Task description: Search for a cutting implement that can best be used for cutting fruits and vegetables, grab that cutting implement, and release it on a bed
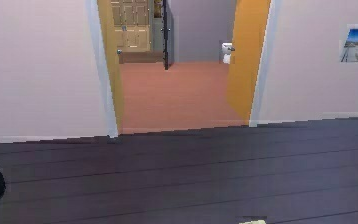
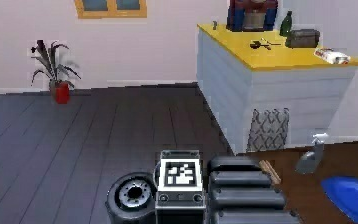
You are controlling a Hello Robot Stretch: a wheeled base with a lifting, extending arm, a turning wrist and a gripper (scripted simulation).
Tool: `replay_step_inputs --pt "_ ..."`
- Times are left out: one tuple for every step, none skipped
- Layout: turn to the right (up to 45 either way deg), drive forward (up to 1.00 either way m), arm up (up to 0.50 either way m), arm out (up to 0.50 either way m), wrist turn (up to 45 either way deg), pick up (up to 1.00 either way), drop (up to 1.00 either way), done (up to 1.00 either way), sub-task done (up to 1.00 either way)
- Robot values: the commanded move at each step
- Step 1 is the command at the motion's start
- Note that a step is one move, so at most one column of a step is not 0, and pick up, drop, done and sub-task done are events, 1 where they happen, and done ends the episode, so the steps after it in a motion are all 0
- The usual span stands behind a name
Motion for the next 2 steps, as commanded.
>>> replay_step_inputs --pt "-3.0 0.0 0.0 0.0 0.0 0.0 0.0 0.0 0.0" --pt "0.0 1.0 0.0 0.0 0.0 0.0 0.0 0.0 0.0"
